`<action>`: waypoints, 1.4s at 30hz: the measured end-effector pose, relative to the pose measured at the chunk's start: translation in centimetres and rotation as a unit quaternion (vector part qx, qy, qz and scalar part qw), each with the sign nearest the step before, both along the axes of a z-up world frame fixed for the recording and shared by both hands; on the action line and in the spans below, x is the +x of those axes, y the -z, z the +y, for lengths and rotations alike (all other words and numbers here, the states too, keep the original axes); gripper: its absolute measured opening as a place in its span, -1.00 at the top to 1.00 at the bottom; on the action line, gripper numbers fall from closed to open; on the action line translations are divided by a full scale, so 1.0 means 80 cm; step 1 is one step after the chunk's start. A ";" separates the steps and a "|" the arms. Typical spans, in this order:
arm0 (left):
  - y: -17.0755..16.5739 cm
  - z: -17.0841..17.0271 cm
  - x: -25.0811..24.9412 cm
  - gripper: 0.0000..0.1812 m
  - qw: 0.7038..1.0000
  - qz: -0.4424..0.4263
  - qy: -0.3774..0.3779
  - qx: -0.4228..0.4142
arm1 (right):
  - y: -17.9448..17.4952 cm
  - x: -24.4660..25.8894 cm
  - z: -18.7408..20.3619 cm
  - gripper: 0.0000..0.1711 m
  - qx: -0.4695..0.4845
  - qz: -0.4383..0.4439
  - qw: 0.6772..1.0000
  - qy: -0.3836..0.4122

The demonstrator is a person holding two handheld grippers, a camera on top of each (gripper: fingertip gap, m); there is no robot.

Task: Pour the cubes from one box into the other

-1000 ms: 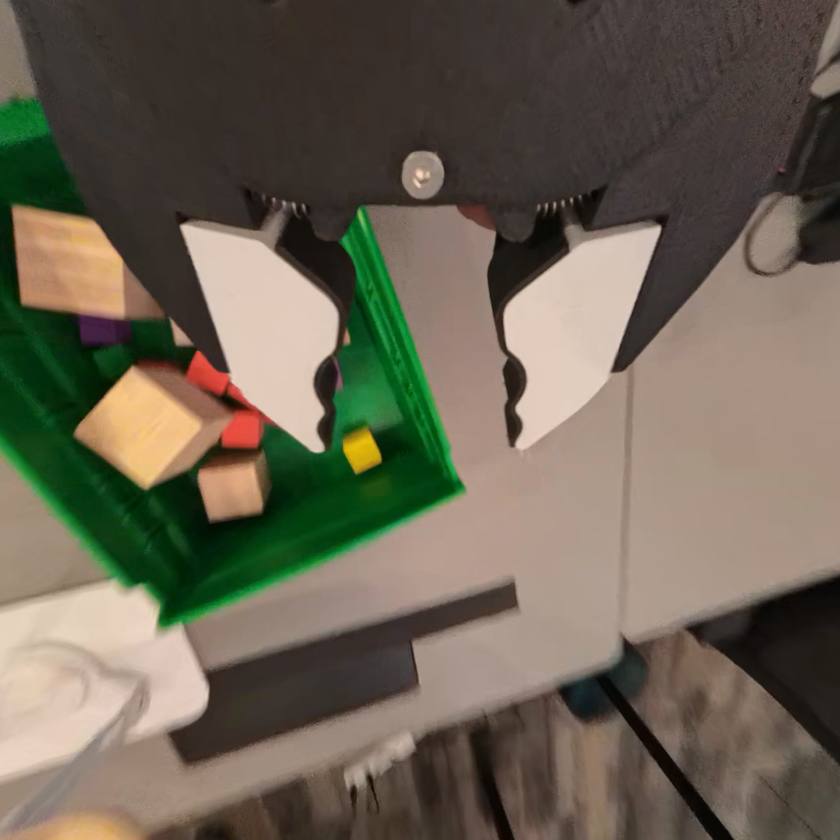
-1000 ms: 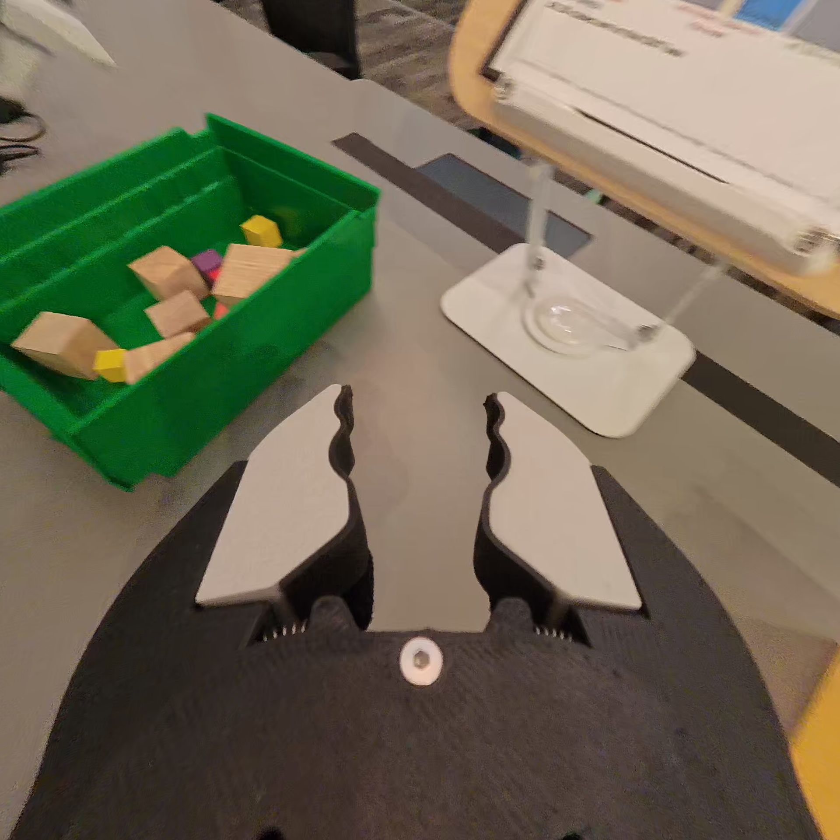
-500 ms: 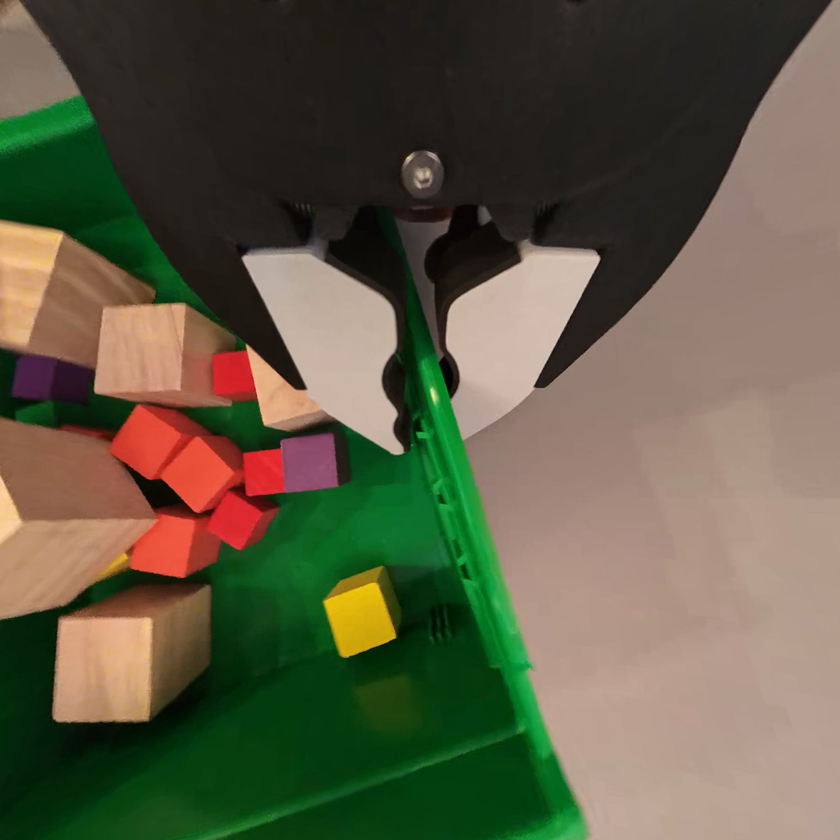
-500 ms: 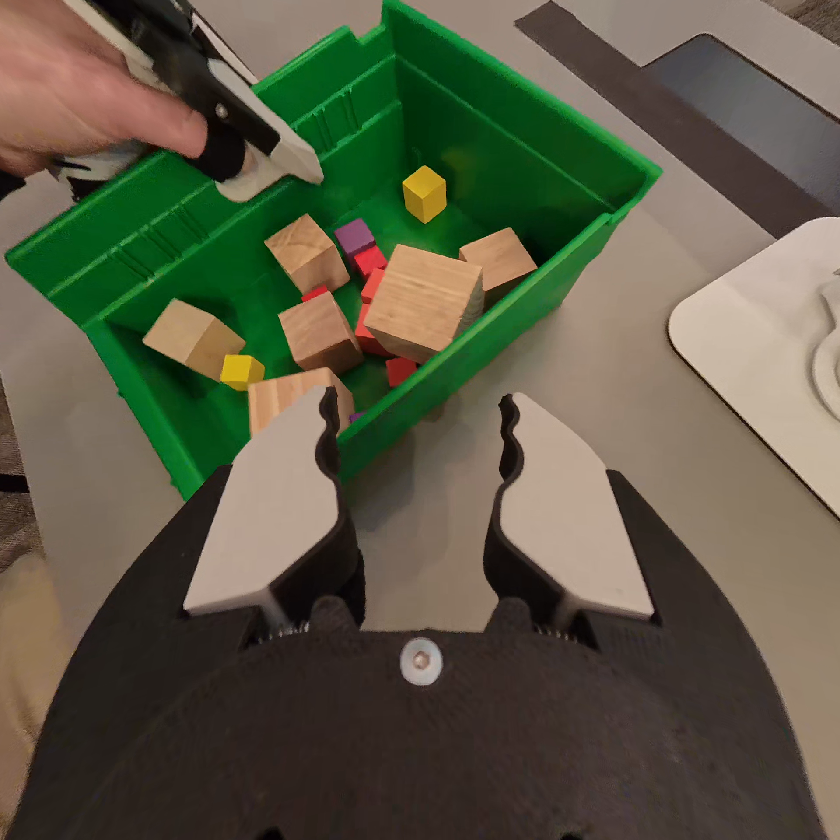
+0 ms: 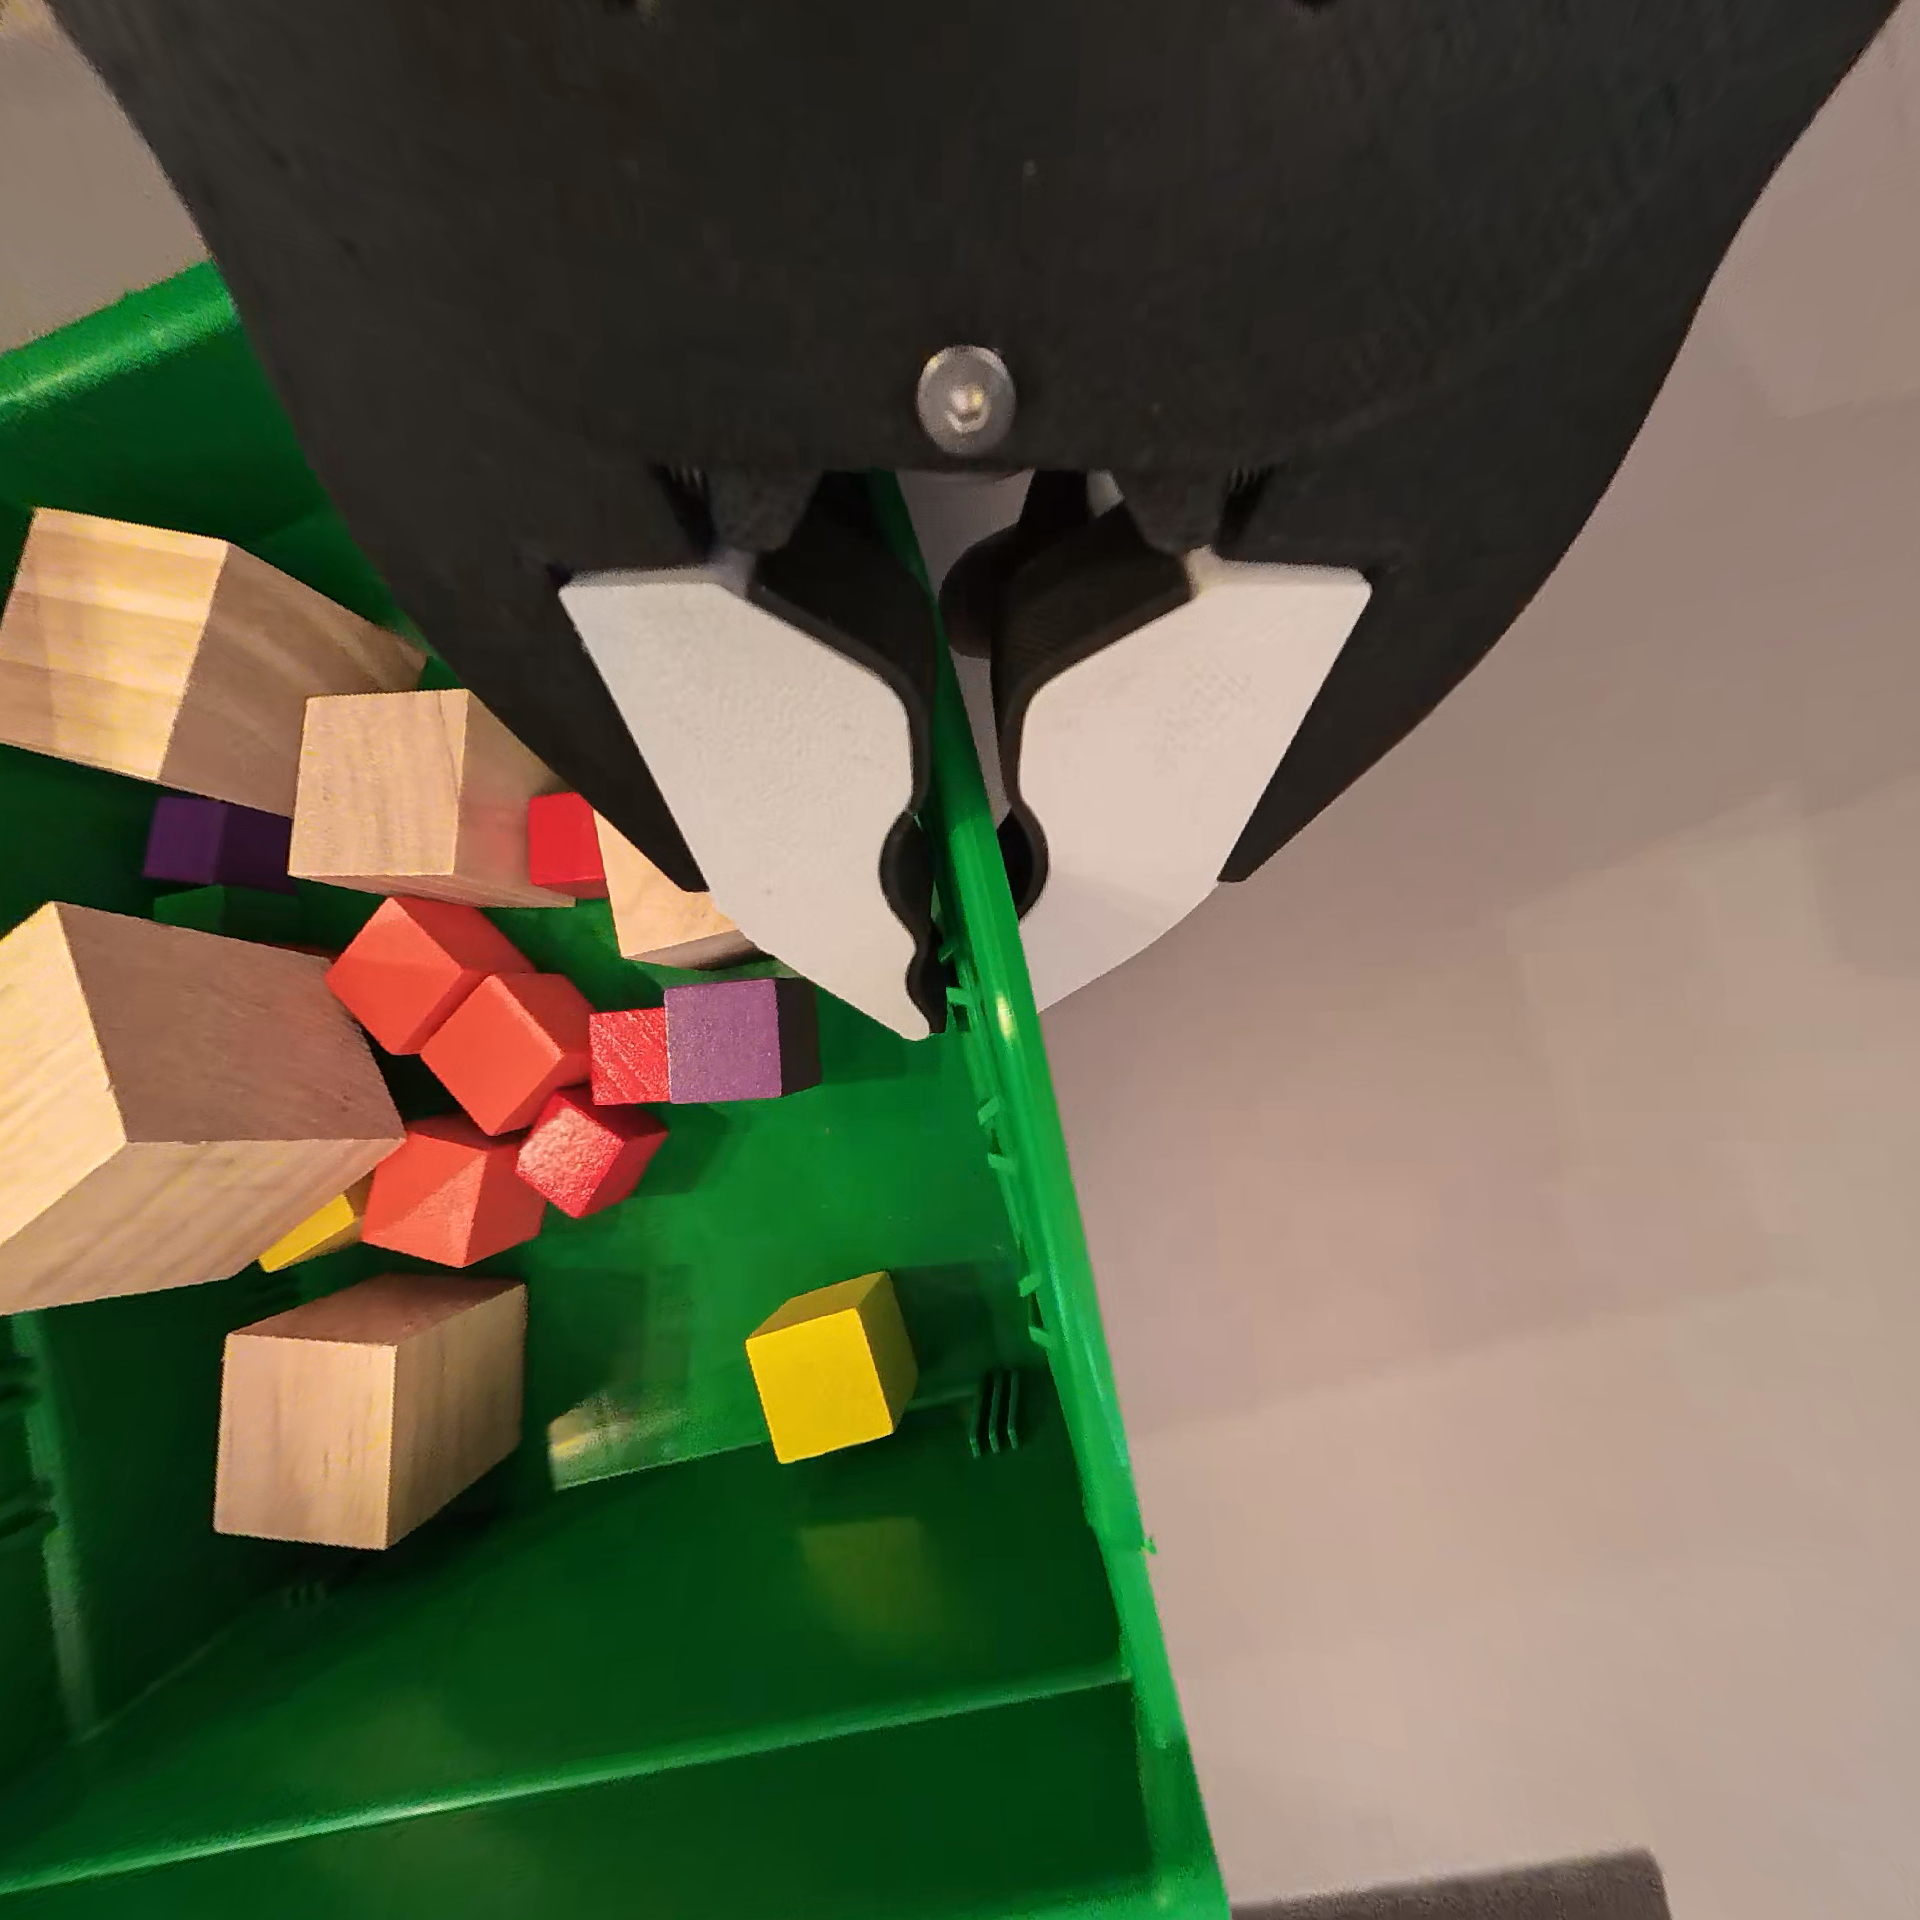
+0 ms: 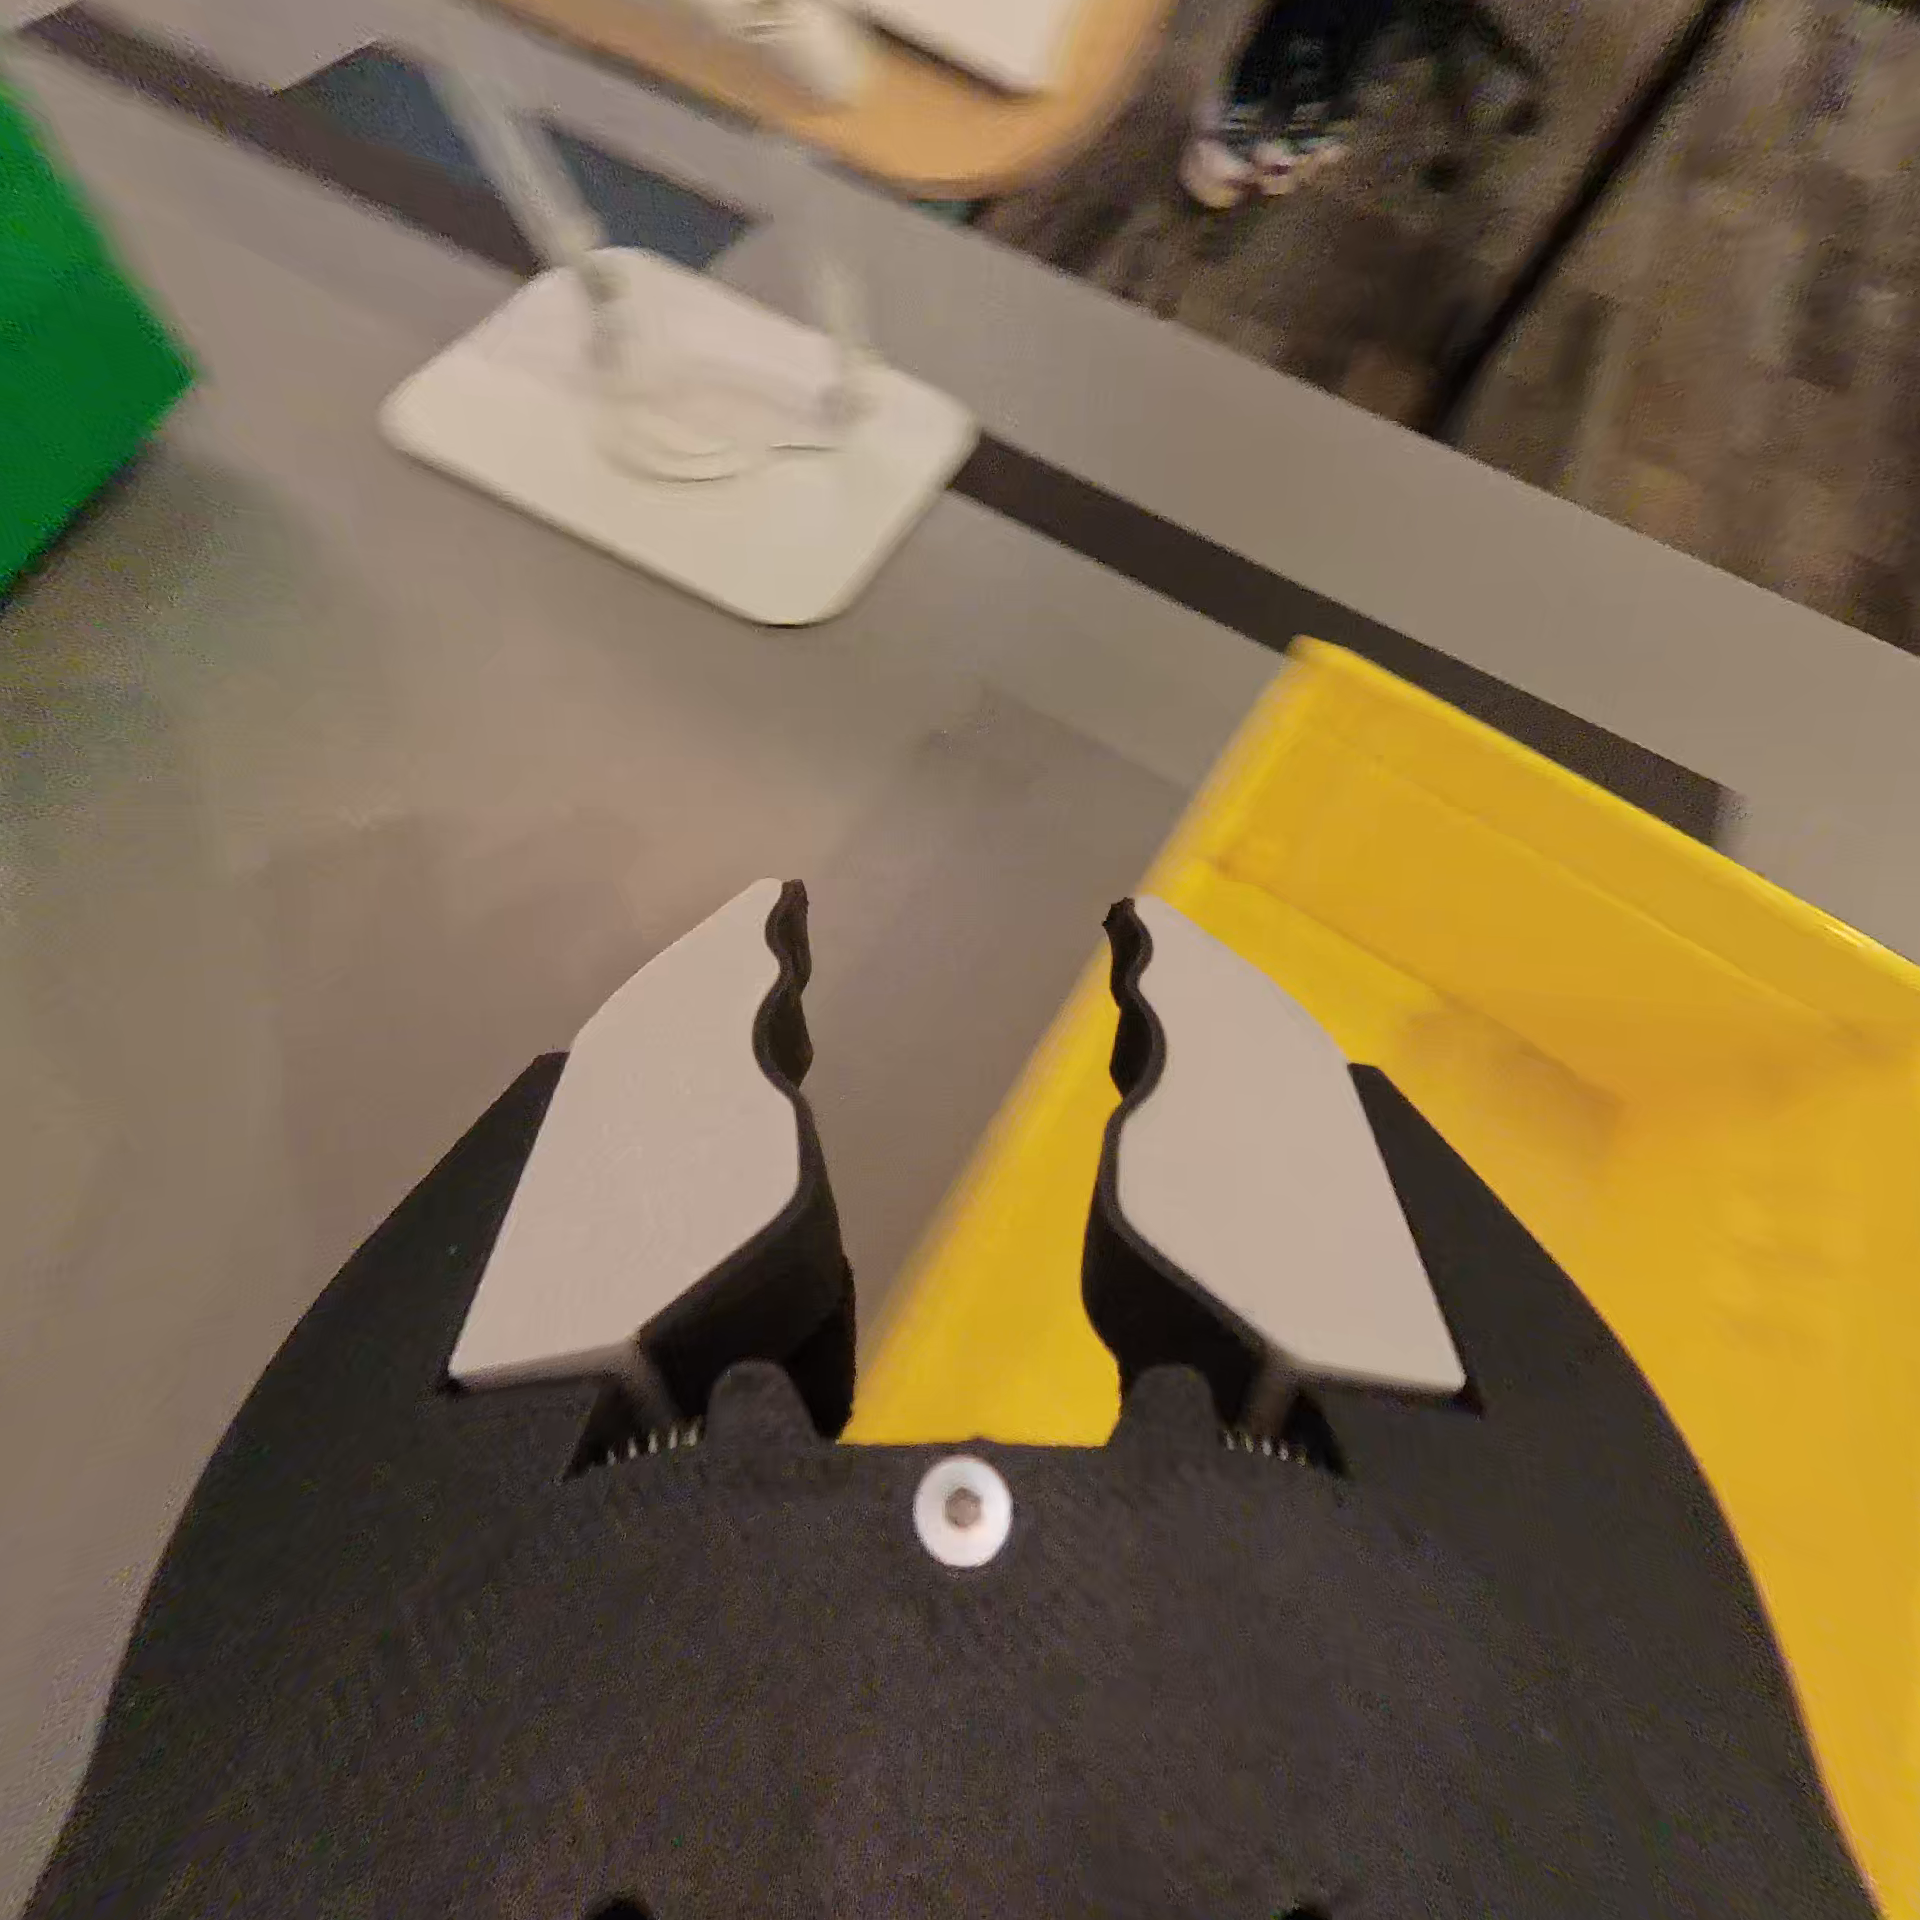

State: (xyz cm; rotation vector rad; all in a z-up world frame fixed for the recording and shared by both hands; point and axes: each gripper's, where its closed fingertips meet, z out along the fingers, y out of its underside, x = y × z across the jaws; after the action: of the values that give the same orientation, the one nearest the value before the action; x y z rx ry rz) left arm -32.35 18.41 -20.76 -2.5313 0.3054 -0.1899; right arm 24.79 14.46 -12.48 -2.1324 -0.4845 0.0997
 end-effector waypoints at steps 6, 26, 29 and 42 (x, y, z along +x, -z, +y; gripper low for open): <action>-0.023 0.003 0.035 0.94 1.000 -0.005 0.021 0.018 | 0.004 0.227 -0.028 0.25 -0.018 -0.066 0.984 0.167; -0.010 0.022 0.118 0.94 0.998 -0.001 0.055 -0.034 | 0.087 0.284 -0.080 0.95 -0.169 -0.056 0.975 0.133; 0.003 0.015 0.119 0.95 0.994 0.036 0.083 -0.058 | 0.087 0.277 -0.084 0.96 -0.177 -0.066 0.975 0.120; -0.012 -0.004 0.146 0.93 0.992 -0.012 0.100 -0.077 | 0.088 0.180 -0.124 0.98 -0.185 -0.052 0.980 0.049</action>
State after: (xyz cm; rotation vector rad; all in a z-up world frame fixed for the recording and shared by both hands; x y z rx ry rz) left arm -20.66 18.07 -19.83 -2.6466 0.5552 -0.3319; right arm 39.23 4.51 -19.51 -2.5326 -0.4469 0.0245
